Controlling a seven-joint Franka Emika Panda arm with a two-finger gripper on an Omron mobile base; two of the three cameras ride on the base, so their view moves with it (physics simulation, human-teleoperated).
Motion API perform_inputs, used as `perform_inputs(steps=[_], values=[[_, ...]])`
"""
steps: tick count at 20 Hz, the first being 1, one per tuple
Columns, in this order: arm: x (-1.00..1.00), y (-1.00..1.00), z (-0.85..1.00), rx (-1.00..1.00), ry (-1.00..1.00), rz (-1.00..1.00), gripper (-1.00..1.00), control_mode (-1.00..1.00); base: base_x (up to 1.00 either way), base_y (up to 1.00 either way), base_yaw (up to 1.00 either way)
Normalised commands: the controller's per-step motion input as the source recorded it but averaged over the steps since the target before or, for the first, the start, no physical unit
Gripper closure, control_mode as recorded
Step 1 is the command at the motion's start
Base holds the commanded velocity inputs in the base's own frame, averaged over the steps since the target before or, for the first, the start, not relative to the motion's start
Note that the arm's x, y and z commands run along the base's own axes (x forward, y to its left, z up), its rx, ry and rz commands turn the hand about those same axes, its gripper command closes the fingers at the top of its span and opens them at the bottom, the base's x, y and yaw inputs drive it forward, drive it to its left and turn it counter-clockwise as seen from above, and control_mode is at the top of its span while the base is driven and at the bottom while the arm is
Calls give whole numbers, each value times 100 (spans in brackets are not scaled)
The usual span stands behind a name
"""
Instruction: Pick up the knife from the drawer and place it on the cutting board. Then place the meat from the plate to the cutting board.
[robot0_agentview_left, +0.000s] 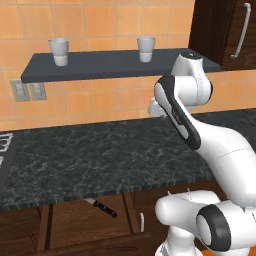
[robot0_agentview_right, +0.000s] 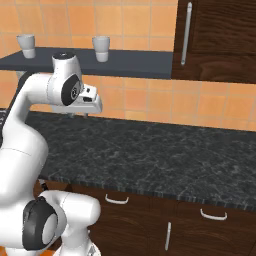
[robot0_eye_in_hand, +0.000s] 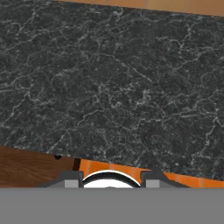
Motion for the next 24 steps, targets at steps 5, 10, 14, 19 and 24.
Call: perform_inputs(steps=[5, 10, 14, 19, 24], values=[[-32, -14, -12, 0, 2, 0, -100, -100, 0, 0, 0], [-82, -8, -35, 0, 0, 1, -100, -100, 0, 0, 0], [-54, 2, -47, -1, 0, 0, -100, -100, 0, 0, 0], [-30, 0, -27, 0, 9, 6, -100, -100, 0, 0, 0], [-1, 0, -42, 0, 15, 9, -100, -100, 0, 0, 0]])
